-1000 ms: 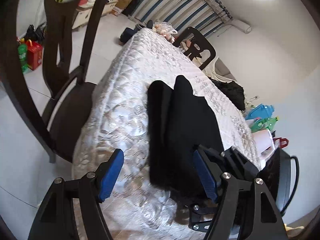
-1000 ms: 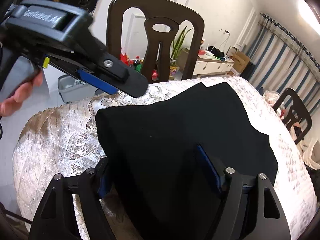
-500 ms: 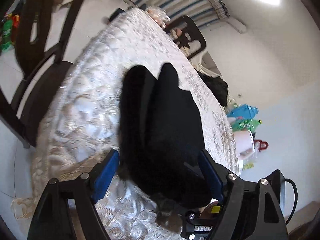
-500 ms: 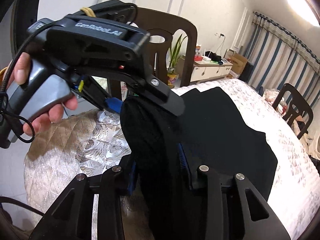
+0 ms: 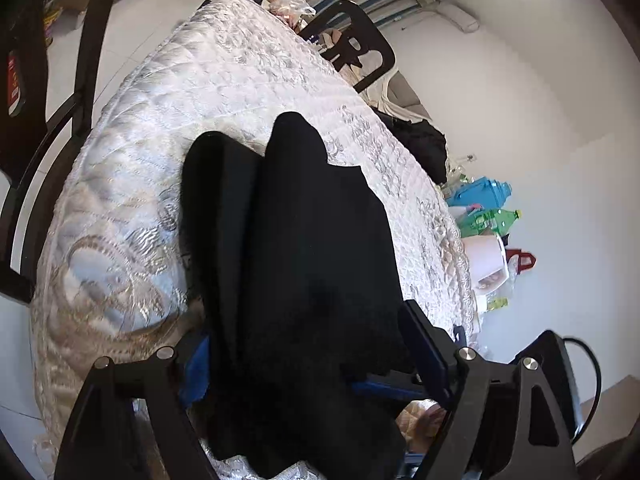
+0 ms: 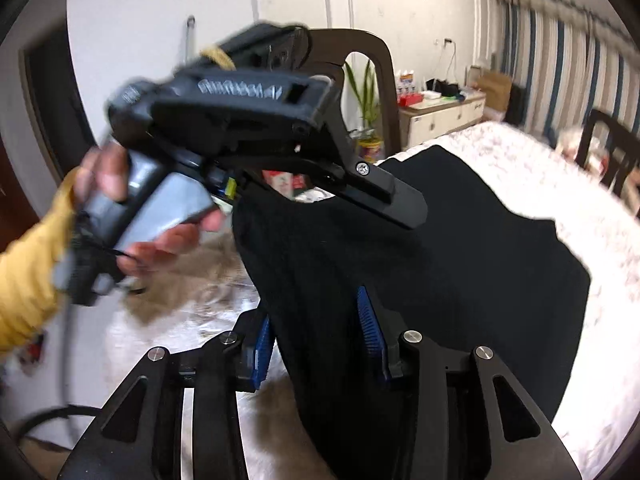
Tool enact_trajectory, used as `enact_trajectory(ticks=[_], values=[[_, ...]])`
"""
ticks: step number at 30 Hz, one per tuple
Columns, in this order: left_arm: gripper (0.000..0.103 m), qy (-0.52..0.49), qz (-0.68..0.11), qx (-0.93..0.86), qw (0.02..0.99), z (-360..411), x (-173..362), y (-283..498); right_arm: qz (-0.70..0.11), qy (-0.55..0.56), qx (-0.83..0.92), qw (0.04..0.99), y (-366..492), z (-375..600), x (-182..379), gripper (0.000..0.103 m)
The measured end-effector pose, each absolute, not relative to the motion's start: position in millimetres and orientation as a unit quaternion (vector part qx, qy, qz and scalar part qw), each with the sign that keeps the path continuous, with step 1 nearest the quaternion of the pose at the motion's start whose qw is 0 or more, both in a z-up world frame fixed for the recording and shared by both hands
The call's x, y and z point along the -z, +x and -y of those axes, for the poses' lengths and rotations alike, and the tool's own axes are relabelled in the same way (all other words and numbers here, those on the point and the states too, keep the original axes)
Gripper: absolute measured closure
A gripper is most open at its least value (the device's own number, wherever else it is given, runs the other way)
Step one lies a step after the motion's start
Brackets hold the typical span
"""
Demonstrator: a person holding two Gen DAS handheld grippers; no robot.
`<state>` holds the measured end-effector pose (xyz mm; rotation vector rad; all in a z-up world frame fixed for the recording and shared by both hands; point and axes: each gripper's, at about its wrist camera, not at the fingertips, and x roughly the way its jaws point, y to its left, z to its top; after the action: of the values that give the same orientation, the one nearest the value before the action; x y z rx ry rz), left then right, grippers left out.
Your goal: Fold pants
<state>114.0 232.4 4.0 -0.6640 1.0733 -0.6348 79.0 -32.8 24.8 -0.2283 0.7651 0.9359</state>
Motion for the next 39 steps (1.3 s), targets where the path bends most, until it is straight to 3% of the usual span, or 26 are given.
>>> enact_trajectory(ticks=[4, 13, 18, 24, 31, 39], values=[[0.019, -0.284, -0.495, 0.297, 0.766, -229, -6, 115, -0.374, -0.054, -0.468, 0.799, 78, 66, -33, 0.048], [0.026, -0.235, -0.494, 0.295, 0.783, -220, -10, 117, -0.424, 0.045, -0.342, 0.837, 123, 171, -26, 0.047], [0.026, -0.227, -0.481, 0.304, 0.790, -219, -8, 116, -0.485, 0.132, -0.348, 0.792, 159, 194, 4, 0.047], [0.027, -0.234, -0.482, 0.316, 0.783, -222, -7, 119, -0.491, 0.200, -0.403, 0.746, 176, 197, 11, 0.047], [0.028, -0.225, -0.485, 0.315, 0.784, -220, -9, 121, -0.498, 0.193, -0.415, 0.737, 185, 179, 11, 0.046], [0.037, -0.093, -0.485, 0.258, 0.831, -188, -21, 109, -0.496, 0.181, -0.411, 0.743, 189, 165, 16, 0.047]])
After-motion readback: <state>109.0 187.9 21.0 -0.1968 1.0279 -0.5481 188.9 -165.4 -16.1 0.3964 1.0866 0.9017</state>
